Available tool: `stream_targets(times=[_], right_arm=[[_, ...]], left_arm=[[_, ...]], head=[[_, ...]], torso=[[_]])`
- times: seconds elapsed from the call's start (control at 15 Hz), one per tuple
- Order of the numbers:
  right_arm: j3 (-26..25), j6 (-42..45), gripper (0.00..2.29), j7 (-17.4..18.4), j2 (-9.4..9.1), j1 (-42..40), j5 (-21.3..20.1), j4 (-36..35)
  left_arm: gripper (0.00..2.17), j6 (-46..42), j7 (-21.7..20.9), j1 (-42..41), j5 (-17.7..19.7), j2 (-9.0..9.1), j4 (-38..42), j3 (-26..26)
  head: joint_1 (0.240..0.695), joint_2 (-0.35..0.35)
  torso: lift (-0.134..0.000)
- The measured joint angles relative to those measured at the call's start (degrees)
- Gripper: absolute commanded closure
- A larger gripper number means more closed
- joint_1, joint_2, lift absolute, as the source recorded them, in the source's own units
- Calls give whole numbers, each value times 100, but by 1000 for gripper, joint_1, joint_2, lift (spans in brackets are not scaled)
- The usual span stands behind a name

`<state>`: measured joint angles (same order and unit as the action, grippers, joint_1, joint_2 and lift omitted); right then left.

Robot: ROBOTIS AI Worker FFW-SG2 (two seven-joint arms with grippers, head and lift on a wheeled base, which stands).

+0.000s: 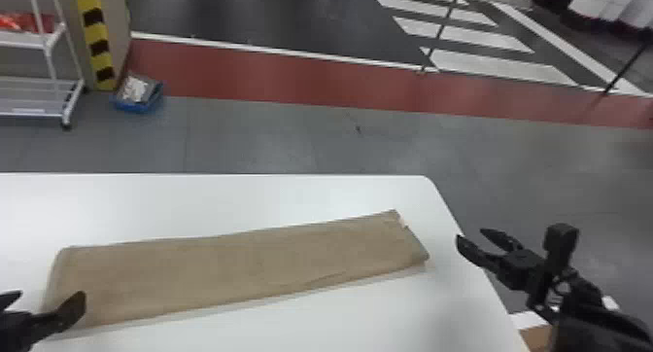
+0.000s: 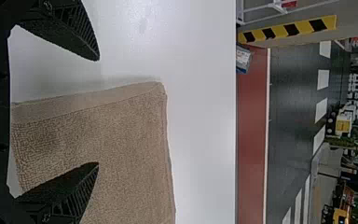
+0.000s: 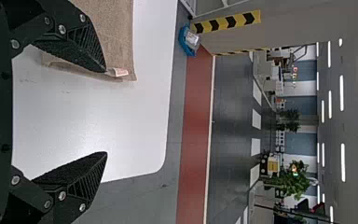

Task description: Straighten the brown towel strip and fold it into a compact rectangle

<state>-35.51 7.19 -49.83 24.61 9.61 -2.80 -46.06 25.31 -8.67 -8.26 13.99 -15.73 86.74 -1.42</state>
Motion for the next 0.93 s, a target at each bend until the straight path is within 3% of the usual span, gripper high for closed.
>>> stream_targets(times=[0.93], right_arm=[[-14, -65, 302, 0, 26, 39, -26, 11]], left_arm=[[87, 80, -40, 44, -24, 46, 7, -70]], head=[[695, -332]], torso=[[0]])
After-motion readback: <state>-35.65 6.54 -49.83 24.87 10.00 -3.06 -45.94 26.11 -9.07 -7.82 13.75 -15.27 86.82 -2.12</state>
